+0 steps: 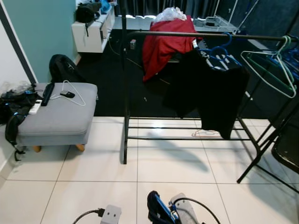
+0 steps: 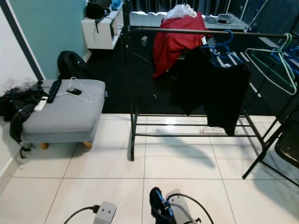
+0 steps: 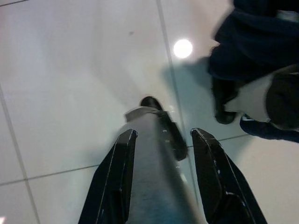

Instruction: Hang hanger

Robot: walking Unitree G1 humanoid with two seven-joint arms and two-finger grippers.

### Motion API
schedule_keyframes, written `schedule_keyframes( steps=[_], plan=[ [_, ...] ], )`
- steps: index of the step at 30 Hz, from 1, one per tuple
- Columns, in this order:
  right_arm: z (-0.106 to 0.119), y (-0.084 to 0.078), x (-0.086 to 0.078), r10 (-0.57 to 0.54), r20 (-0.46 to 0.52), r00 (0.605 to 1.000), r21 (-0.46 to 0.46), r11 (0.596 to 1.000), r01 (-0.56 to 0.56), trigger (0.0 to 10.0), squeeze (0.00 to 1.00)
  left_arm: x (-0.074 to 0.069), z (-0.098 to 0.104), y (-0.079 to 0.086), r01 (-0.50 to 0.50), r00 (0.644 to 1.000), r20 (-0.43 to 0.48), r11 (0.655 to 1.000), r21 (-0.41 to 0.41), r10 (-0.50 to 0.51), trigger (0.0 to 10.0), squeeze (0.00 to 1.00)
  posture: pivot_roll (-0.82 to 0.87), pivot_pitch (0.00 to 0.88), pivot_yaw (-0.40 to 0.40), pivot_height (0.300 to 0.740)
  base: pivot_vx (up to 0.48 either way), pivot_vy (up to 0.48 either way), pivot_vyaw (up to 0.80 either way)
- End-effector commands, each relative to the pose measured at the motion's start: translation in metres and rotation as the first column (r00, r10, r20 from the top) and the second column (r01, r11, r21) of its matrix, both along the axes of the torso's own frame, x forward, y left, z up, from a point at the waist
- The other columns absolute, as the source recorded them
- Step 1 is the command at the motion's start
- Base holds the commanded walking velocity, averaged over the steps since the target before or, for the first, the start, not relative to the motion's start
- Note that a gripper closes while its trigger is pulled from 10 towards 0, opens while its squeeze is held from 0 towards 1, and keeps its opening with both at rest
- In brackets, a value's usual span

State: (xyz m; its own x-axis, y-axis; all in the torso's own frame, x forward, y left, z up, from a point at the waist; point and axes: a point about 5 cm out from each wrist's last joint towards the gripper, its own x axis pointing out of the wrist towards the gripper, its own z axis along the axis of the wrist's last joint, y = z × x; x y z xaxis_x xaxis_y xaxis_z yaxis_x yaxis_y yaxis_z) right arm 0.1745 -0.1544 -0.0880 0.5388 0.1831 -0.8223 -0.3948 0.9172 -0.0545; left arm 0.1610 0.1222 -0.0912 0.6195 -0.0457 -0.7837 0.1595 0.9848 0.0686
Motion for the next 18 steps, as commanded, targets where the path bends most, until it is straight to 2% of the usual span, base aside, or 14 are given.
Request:
schedule_keyframes(
  steps=[1,3,6,8,10,16,18],
  plan=[
    [-0.012,0.0,-0.025,-0.011,-0.109,0.994,-0.011,1.0,0.01,10.0,0.0,-0.008,-0.002,-0.018,-0.021,0.999,-0.029,1.0,-0.023,0.021,10.0,0.0,-0.02,0.067,-0.044,0.74,0.0,0.0,0.0],
    [-0.012,0.0,-0.025,-0.011,-0.109,0.994,-0.011,1.0,0.01,10.0,0.0,-0.008,-0.002,-0.018,-0.021,0.999,-0.029,1.0,-0.023,0.021,10.0,0.0,-0.02,0.067,-0.044,0.74,0.0,0.0,0.0],
    [-0.015,-0.008,-0.034,-0.053,-0.143,0.988,-0.037,0.998,0.048,10.0,0.0,-0.004,0.001,-0.024,-0.066,0.998,-0.016,0.998,0.004,0.066,10.0,0.0,-0.02,0.067,-0.037,0.74,0.0,0.0,0.0],
    [-0.015,-0.012,-0.034,-0.077,-0.144,0.987,-0.039,0.997,0.072,10.0,0.0,-0.004,0.0,-0.019,-0.071,0.997,-0.019,0.997,0.009,0.071,10.0,0.0,-0.02,0.067,-0.035,0.74,0.0,0.0,0.0],
    [-0.014,-0.019,-0.033,-0.115,-0.14,0.983,-0.043,0.993,0.11,10.0,0.0,-0.006,-0.003,-0.003,-0.076,0.997,-0.029,0.997,0.015,0.076,10.0,0.0,-0.02,0.069,-0.029,0.74,0.0,0.0,0.0],
    [-0.014,-0.026,-0.035,-0.106,-0.148,0.983,-0.06,0.993,0.098,10.0,0.0,-0.006,-0.003,0.003,-0.074,0.997,-0.026,0.997,0.021,0.074,10.0,0.0,-0.02,0.071,-0.028,0.74,0.0,0.0,0.0],
    [-0.015,-0.031,-0.038,-0.108,-0.148,0.983,-0.063,0.993,0.099,10.0,0.0,0.001,0.001,0.008,-0.105,0.994,0.034,0.994,0.028,0.104,10.0,0.0,-0.02,0.076,-0.03,0.74,0.0,0.0,0.0]
  ],
)
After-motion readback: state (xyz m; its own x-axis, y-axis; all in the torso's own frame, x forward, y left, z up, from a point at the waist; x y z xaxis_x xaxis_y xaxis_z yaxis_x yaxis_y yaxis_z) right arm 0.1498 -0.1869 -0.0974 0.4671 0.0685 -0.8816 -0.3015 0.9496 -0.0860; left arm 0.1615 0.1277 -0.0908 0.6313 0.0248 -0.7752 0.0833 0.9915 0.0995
